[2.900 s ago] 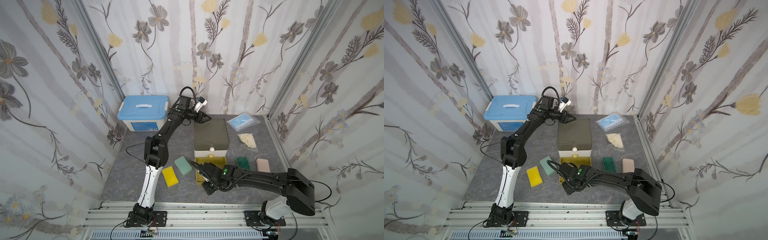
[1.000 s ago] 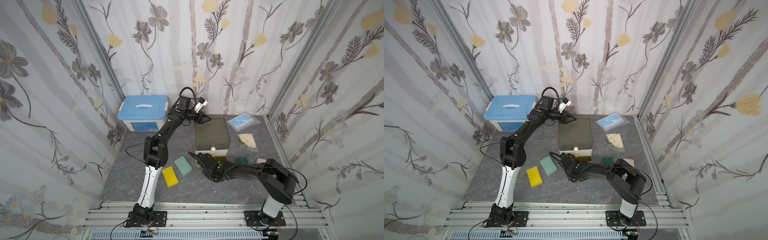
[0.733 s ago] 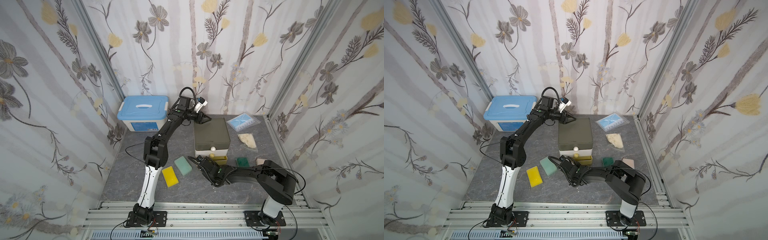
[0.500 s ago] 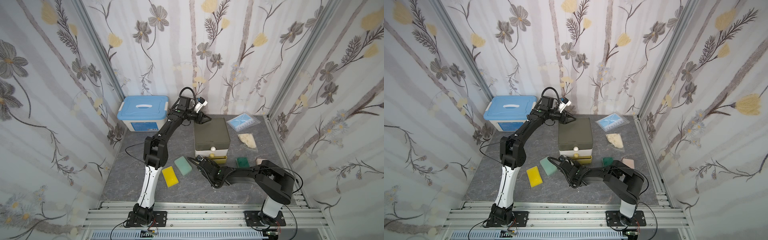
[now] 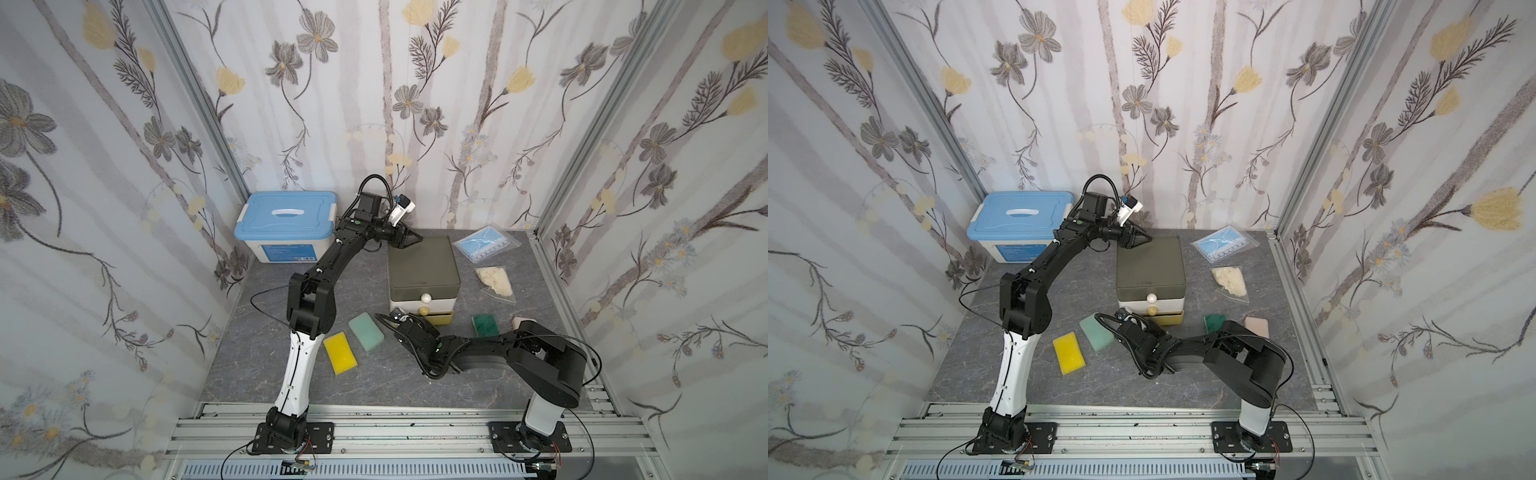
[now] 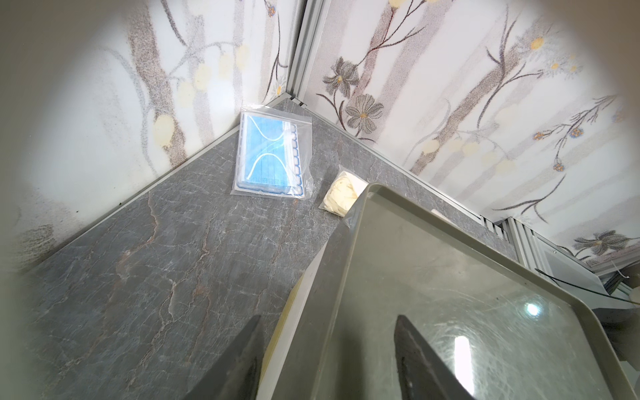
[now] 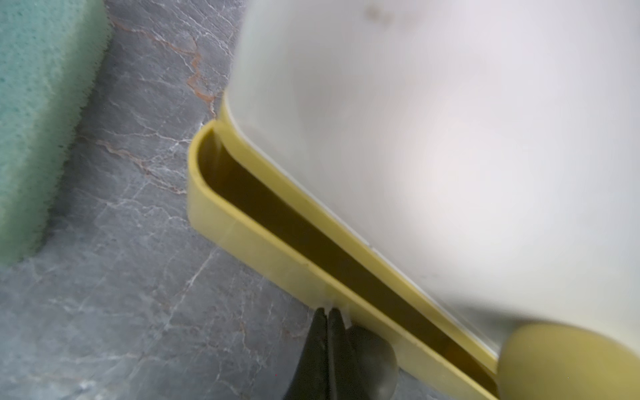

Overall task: Take the sponge out of the drawer
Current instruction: Close the drawer in the storage box.

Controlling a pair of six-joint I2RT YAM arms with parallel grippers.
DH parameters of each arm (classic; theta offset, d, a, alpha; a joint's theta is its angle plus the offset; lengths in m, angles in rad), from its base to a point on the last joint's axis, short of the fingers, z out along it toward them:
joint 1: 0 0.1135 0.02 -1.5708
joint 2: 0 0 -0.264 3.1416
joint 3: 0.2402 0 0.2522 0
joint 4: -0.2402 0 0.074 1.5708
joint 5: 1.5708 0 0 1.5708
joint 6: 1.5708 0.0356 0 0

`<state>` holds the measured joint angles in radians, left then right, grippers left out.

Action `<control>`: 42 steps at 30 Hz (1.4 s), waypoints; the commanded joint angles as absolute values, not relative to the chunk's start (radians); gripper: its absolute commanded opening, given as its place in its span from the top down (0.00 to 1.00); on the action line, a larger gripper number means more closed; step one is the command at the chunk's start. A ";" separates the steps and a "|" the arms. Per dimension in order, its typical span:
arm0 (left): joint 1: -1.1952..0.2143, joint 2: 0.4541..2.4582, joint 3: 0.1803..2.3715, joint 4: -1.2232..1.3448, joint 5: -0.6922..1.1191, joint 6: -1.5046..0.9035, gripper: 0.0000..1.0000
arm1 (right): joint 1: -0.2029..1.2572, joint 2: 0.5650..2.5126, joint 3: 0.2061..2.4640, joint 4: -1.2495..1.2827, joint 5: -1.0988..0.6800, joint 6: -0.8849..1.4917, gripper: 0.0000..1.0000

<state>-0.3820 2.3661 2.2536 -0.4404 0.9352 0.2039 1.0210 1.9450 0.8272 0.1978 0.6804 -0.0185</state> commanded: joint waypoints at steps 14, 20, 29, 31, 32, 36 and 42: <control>-0.385 2.374 2.235 -0.687 0.911 0.219 0.39 | 1.008 2.023 0.844 0.396 0.776 -0.123 1.00; -0.383 2.375 2.242 -0.687 0.907 0.218 0.39 | 1.000 2.034 0.856 0.413 0.770 -0.134 1.00; -0.380 2.393 2.325 -0.732 0.926 0.242 0.00 | 1.011 1.894 0.833 0.245 0.692 -0.069 0.26; -0.376 2.399 2.349 -0.738 0.922 0.245 0.00 | 1.025 1.847 0.830 0.194 0.687 -0.054 0.04; -0.375 2.397 2.356 -0.737 0.923 0.245 0.00 | 1.035 1.821 0.827 0.168 0.680 -0.045 0.00; -0.366 2.388 2.389 -0.756 0.899 0.262 0.00 | 1.075 1.707 0.808 0.063 0.671 0.009 0.00; -0.341 2.362 2.431 -0.754 0.848 0.276 0.00 | 1.116 1.520 0.774 -0.087 0.666 0.106 0.00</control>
<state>-0.3489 2.3802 2.4065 -0.7376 0.8787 0.2451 1.1065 1.5612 0.7780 -0.0113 0.6567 0.0399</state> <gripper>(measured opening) 0.997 0.998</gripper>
